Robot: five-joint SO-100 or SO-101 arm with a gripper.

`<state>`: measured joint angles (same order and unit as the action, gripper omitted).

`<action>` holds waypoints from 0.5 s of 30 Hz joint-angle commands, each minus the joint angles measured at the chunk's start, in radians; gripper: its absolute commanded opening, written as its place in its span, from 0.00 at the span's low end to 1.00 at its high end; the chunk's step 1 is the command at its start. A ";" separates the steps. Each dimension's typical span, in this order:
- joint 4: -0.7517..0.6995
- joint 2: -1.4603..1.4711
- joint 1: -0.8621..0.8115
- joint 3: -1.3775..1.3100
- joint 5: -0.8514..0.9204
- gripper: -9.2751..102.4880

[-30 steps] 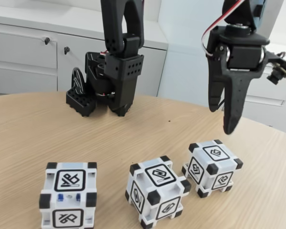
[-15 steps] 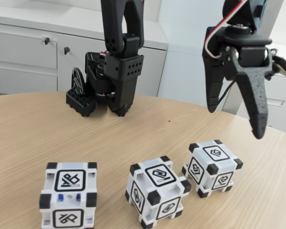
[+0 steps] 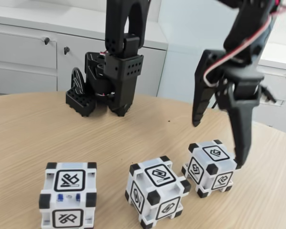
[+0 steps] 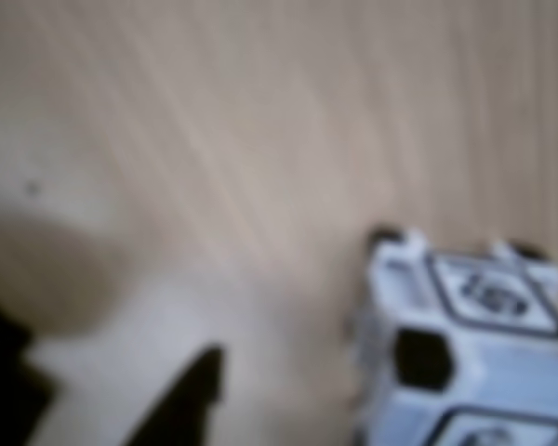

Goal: Stack cubes from left to right.

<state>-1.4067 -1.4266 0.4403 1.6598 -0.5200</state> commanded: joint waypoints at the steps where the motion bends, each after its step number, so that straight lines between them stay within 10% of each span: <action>1: 0.009 0.003 -0.026 -0.044 0.014 0.47; 15: 0.123 0.005 -0.193 -0.032 0.183 0.47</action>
<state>-1.3177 -1.4159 0.2592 1.6582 -0.3758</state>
